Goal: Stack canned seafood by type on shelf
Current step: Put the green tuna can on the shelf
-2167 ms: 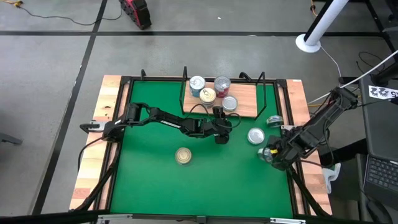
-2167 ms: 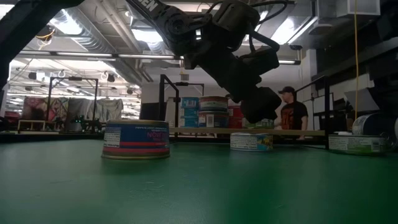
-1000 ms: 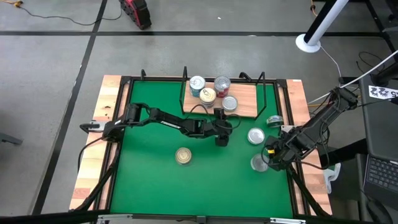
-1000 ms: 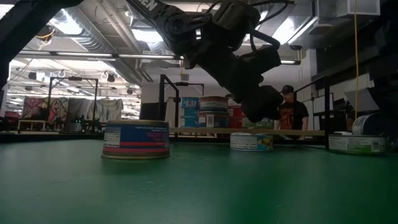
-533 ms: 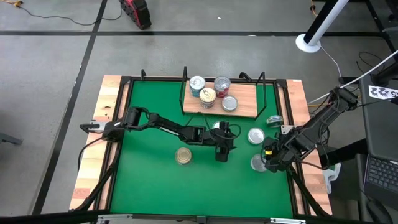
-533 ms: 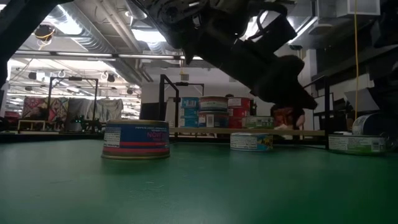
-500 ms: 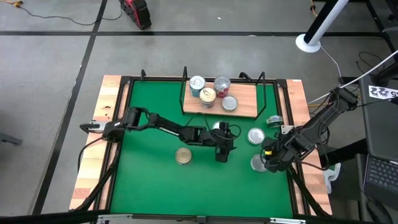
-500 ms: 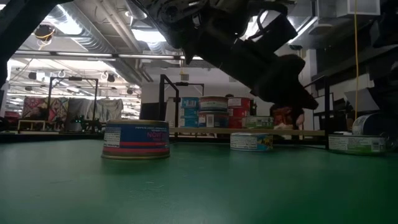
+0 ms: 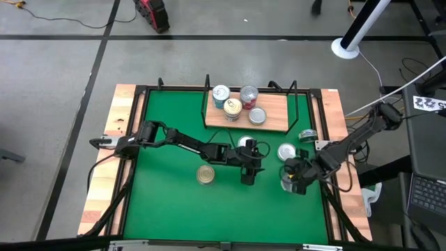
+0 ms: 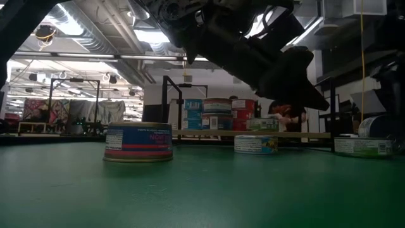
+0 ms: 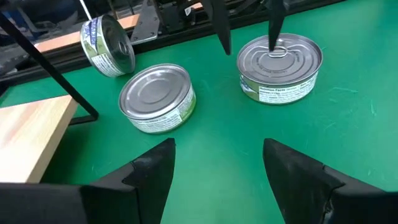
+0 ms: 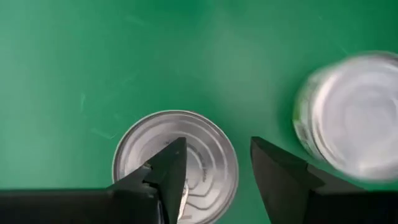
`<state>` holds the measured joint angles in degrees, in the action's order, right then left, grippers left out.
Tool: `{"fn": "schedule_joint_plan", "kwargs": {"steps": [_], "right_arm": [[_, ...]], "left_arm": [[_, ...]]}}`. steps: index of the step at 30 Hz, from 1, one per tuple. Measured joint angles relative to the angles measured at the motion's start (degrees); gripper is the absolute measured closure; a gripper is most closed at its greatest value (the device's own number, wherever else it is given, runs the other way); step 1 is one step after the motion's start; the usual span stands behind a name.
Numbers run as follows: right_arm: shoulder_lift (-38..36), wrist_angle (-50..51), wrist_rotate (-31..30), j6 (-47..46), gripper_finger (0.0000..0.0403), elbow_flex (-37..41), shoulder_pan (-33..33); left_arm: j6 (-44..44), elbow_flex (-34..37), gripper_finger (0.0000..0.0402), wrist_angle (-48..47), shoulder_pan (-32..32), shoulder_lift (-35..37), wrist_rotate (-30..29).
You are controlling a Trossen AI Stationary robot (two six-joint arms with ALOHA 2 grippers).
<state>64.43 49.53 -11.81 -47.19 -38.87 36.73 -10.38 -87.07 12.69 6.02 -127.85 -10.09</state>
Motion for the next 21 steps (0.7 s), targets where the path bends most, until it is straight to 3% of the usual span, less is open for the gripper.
{"fn": "schedule_joint_plan", "kwargs": {"steps": [5,9,21], "right_arm": [[2.2,-3.9,5.2,14.7,0.0226,0.0,-3.5],[3.5,-5.0,5.4,22.5,0.0226,0.0,-3.9],[6.8,-4.4,6.1,28.3,0.0226,0.0,-8.7]], "left_arm": [[-0.1,0.0,0.0163,-0.1,0.2,0.0,0.1],[-0.1,0.0,0.0163,-0.1,0.2,0.0,0.2],[-0.1,0.0,0.0163,-0.2,0.3,0.0,0.1]]}}
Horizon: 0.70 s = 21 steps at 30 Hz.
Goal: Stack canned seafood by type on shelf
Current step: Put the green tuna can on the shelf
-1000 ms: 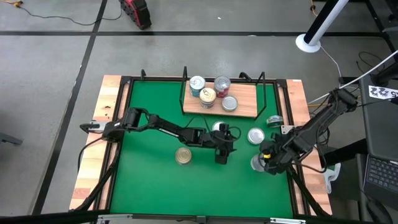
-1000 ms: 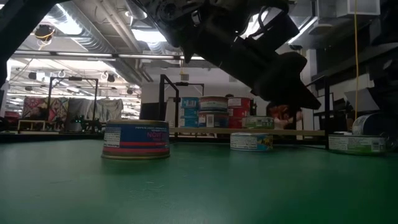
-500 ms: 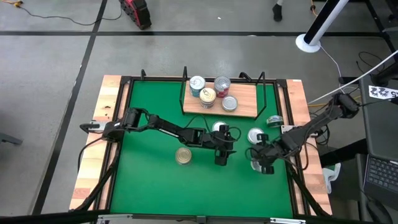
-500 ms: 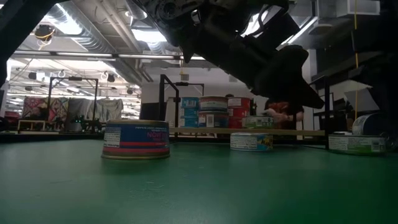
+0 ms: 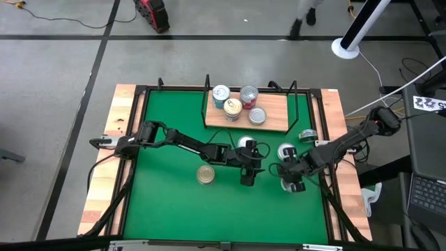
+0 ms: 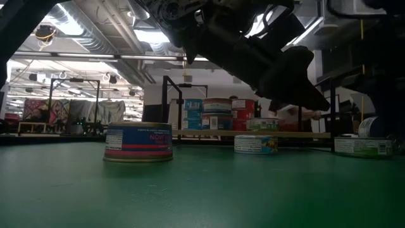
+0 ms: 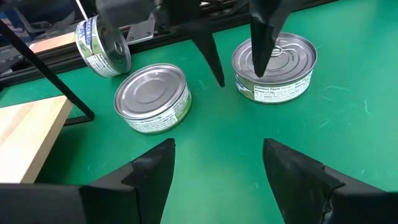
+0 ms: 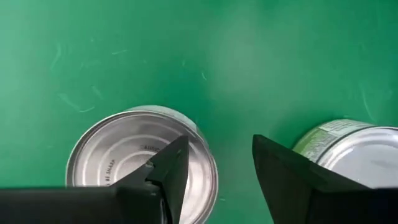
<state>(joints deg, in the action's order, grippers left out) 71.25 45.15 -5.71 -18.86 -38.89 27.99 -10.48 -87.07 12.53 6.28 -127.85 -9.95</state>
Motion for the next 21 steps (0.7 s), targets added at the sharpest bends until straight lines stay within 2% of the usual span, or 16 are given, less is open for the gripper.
{"fn": "schedule_joint_plan", "kwargs": {"steps": [7,21], "right_arm": [[0.3,0.2,7.6,4.4,0.0226,0.0,-5.9],[4.9,0.5,10.7,9.1,0.0226,-0.3,-7.5]], "left_arm": [[0.0,0.0,0.0163,0.0,0.0,0.0,0.0],[-0.3,0.0,0.0163,-0.1,0.0,0.0,0.0]]}}
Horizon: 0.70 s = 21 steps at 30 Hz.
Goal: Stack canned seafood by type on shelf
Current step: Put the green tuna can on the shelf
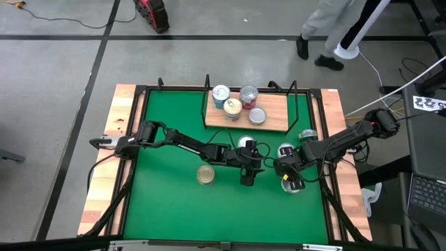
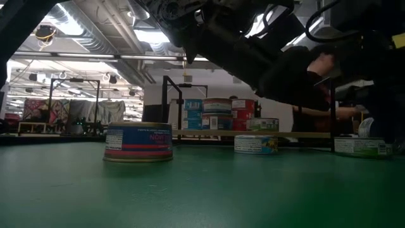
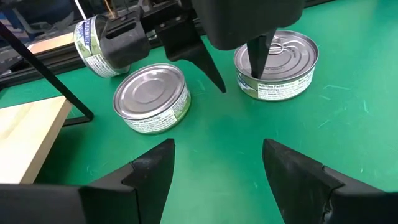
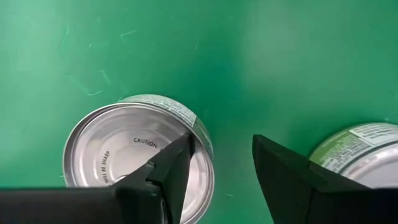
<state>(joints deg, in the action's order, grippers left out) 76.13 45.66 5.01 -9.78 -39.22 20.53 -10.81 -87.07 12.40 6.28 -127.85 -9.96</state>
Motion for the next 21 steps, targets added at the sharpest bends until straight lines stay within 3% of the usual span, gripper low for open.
{"fn": "schedule_joint_plan", "kwargs": {"steps": [5,17,21], "right_arm": [[0.1,0.0,0.7,0.0,0.0248,0.1,0.0],[0.2,0.4,3.5,0.2,0.0392,0.2,0.0],[0.2,0.3,3.8,-0.4,0.0394,0.2,0.0]], "left_arm": [[-0.4,0.0,0.0163,0.0,0.0,0.0,0.0],[-1.6,0.0,0.0163,0.0,0.0,0.0,0.0],[-1.6,0.0,0.0163,0.0,0.0,0.0,0.0]]}}
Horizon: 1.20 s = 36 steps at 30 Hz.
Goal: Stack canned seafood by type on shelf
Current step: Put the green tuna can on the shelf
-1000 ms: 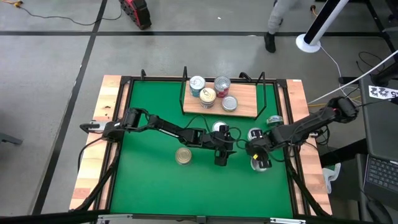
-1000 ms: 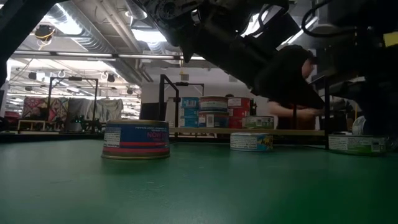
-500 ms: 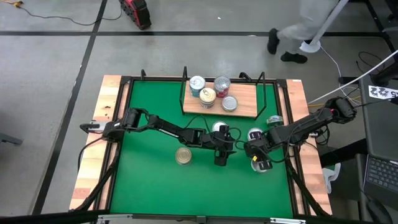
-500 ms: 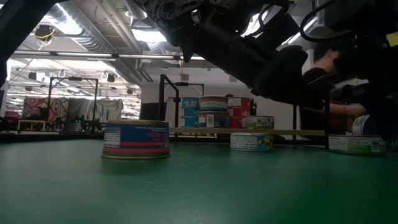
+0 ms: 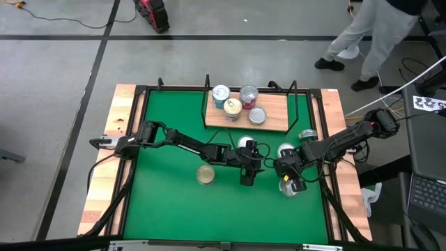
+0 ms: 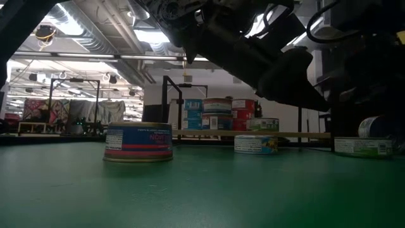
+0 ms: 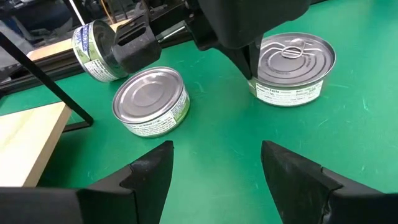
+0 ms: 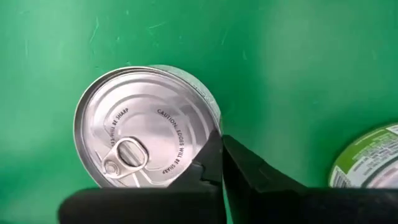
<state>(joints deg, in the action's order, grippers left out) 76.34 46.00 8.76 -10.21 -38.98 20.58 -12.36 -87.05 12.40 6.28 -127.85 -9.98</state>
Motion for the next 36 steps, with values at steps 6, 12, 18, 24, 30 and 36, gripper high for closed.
{"fn": "schedule_joint_plan", "kwargs": {"steps": [6,12,18,24,30,36], "right_arm": [[0.0,-2.8,0.3,-2.7,0.04,0.0,0.0],[0.1,-7.9,-0.7,-7.9,0.0401,0.2,-1.0],[0.3,-15.6,-5.3,-9.7,0.0402,0.3,-4.8],[0.3,-17.9,-11.4,-11.8,0.0402,0.3,-10.0],[0.6,-18.2,-13.8,-14.3,0.0402,0.3,-15.9],[4.7,-20.4,-12.7,-16.5,0.0402,-0.2,-19.1]], "left_arm": [[0.0,0.0,0.0163,-1.1,0.0,0.6,0.0],[0.2,0.0,0.0163,-7.1,0.1,3.6,-0.1],[-5.3,0.0,0.0163,-10.9,1.6,5.4,-0.2],[-9.7,0.0,0.0163,-14.3,4.0,5.4,-0.2],[-12.4,0.0,0.0163,-15.3,5.3,5.4,-0.3],[-18.1,1.0,0.0163,-14.8,5.1,5.4,-0.9]]}}
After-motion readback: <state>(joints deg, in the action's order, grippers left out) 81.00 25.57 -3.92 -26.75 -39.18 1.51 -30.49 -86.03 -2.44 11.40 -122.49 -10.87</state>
